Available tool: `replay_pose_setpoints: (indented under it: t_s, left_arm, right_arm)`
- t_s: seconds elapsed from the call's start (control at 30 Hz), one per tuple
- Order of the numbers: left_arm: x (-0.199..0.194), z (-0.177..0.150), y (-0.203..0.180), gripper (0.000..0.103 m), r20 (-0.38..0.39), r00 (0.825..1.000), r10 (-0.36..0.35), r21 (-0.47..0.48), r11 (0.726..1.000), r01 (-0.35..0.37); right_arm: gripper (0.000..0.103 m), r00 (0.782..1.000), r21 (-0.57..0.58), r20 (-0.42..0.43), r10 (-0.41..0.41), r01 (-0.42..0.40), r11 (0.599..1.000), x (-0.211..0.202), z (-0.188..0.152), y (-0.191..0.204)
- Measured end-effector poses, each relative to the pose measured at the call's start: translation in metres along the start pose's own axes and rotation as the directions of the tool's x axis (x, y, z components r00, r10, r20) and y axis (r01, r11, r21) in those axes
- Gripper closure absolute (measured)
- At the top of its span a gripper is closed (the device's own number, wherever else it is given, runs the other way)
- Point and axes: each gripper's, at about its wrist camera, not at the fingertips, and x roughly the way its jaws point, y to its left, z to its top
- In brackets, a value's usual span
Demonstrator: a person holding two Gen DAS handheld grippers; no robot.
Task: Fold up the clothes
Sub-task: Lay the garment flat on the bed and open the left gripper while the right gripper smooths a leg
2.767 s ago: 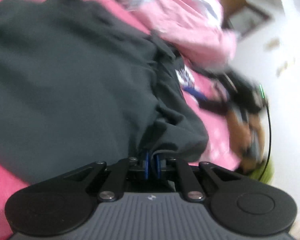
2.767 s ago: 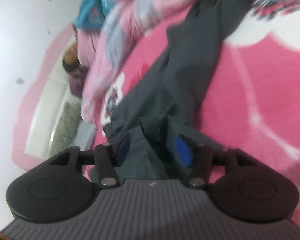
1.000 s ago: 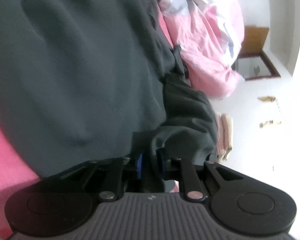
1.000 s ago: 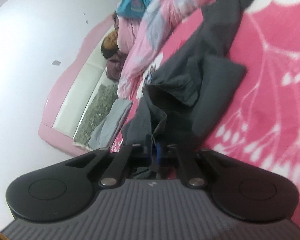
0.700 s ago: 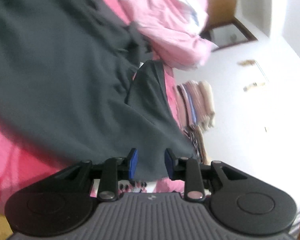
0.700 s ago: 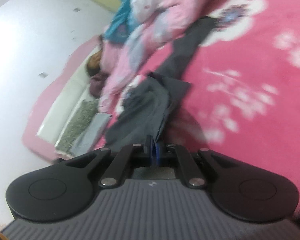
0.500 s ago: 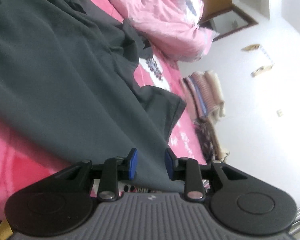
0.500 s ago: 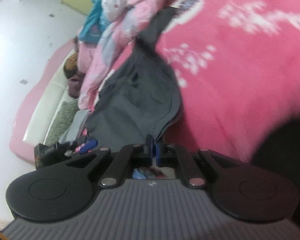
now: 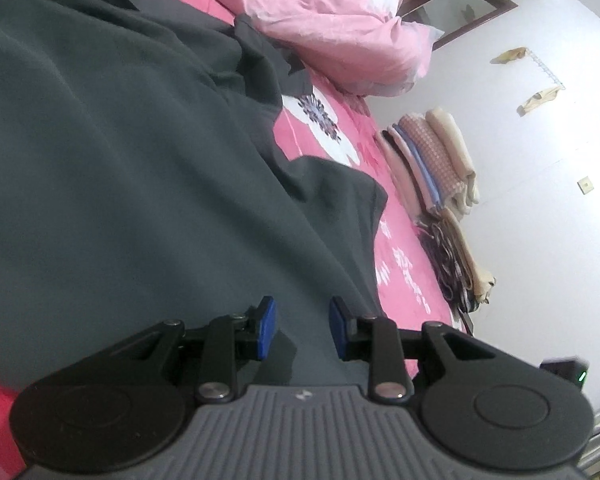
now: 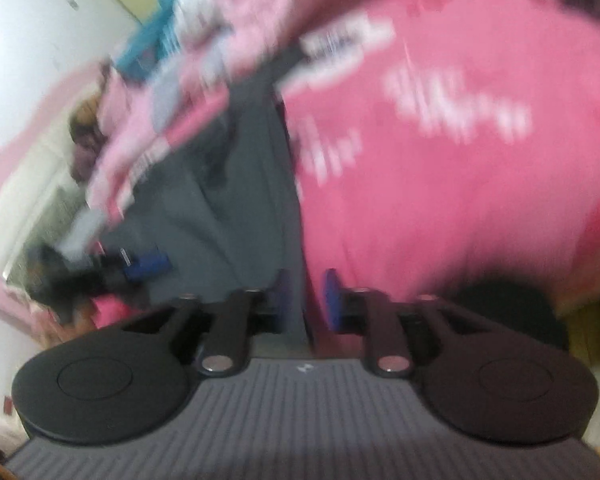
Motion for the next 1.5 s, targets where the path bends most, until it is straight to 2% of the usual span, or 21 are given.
replay_pose_setpoints:
  t_s: [0.07,0.2,0.3,0.4,0.53,0.67,0.73,0.77,0.8,0.83,0.87,0.93,1.0,1.1,1.17,1.23,1.3,1.37,1.43,1.47,1.5]
  left_arm:
    - [-0.001,0.007,0.005,0.074,0.016,1.0,0.019,0.004,1.0,-0.019]
    - [-0.011,0.02,0.016,0.074,0.078,0.995,0.068,0.012,0.998,-0.069]
    - [-0.02,0.028,0.028,0.074,0.137,0.984,0.117,0.009,0.993,-0.12]
    - [-0.029,0.033,0.046,0.074,0.188,0.973,0.138,-0.025,0.99,-0.135]
    - [-0.037,0.038,0.066,0.074,0.217,0.968,0.125,-0.102,0.989,-0.104]
    - [-0.041,0.041,0.067,0.074,0.248,0.959,0.139,-0.107,0.988,-0.115]
    - [-0.042,0.042,0.067,0.074,0.266,0.951,0.158,-0.115,0.985,-0.131]
    - [-0.042,0.043,0.066,0.074,0.278,0.946,0.168,-0.124,0.983,-0.139]
    - [-0.043,0.043,0.067,0.074,0.291,0.939,0.182,-0.133,0.98,-0.149]
    - [-0.045,0.043,0.068,0.074,0.309,0.929,0.202,-0.143,0.976,-0.165]
    - [-0.048,0.042,0.068,0.074,0.33,0.916,0.227,-0.153,0.971,-0.185]
    - [-0.055,0.041,0.07,0.074,0.364,0.89,0.274,-0.173,0.959,-0.224]
    - [-0.059,0.041,0.072,0.074,0.385,0.872,0.302,-0.192,0.951,-0.244]
    - [-0.064,0.041,0.076,0.075,0.398,0.862,0.315,-0.211,0.945,-0.248]
    - [-0.065,0.042,0.077,0.075,0.4,0.859,0.32,-0.214,0.944,-0.252]
    - [-0.064,0.042,0.076,0.075,0.4,0.857,0.325,-0.208,0.943,-0.261]
    - [-0.063,0.041,0.074,0.075,0.401,0.855,0.33,-0.198,0.942,-0.271]
    - [-0.061,0.042,0.073,0.075,0.4,0.854,0.334,-0.191,0.941,-0.279]
    - [-0.06,0.041,0.073,0.074,0.399,0.854,0.333,-0.19,0.941,-0.279]
    - [-0.06,0.041,0.073,0.074,0.399,0.854,0.333,-0.189,0.942,-0.279]
    - [-0.06,0.041,0.073,0.074,0.399,0.855,0.333,-0.188,0.942,-0.279]
  right_arm:
    - [0.058,0.998,-0.008,0.046,0.032,-0.031,0.999,0.017,0.03,0.004]
    - [0.046,0.995,0.039,0.061,0.083,-0.086,0.996,0.096,0.083,-0.002]
    - [0.046,0.998,0.095,0.035,0.045,-0.048,0.994,0.158,0.11,-0.014]
    - [0.047,0.996,0.162,-0.005,0.09,-0.088,0.983,0.2,0.122,-0.027]
    - [0.052,0.983,0.209,-0.009,0.184,-0.178,0.961,0.212,0.123,-0.034]
    - [0.053,0.964,0.288,0.005,0.264,-0.254,0.923,0.211,0.122,-0.041]
    - [0.065,0.97,0.26,-0.009,0.244,-0.233,0.937,0.212,0.12,-0.035]
    - [0.087,0.973,0.241,-0.017,0.23,-0.219,0.945,0.213,0.119,-0.032]
    - [0.099,0.976,0.222,-0.025,0.215,-0.204,0.953,0.214,0.119,-0.028]
    - [0.1,0.979,0.203,-0.033,0.2,-0.19,0.961,0.215,0.118,-0.024]
    - [0.102,0.983,0.174,-0.006,0.184,-0.18,0.968,0.209,0.118,-0.02]
    - [0.103,0.986,0.109,0.069,0.152,-0.159,0.981,0.194,0.12,-0.01]
    - [0.103,0.984,0.044,0.157,0.087,-0.095,0.995,0.177,0.124,-0.002]
    - [0.103,0.97,-0.022,0.243,-0.014,0.02,1.0,0.165,0.13,0.004]
    - [0.103,0.952,-0.061,0.287,-0.101,0.124,0.99,0.165,0.132,0.006]
    - [0.103,0.943,-0.057,0.285,-0.173,0.197,0.979,0.172,0.133,-0.002]
    - [0.103,0.952,-0.006,0.239,-0.192,0.199,0.98,0.179,0.132,-0.016]
    - [0.1,0.98,0.07,0.174,-0.098,0.087,0.994,0.182,0.128,-0.031]
    - [0.098,0.99,0.135,0.141,0.021,-0.04,0.99,0.18,0.123,-0.041]
    - [0.088,0.99,0.146,0.129,0.06,-0.079,0.986,0.18,0.122,-0.043]
    - [0.06,0.992,0.146,0.107,0.074,-0.09,0.985,0.183,0.121,-0.042]
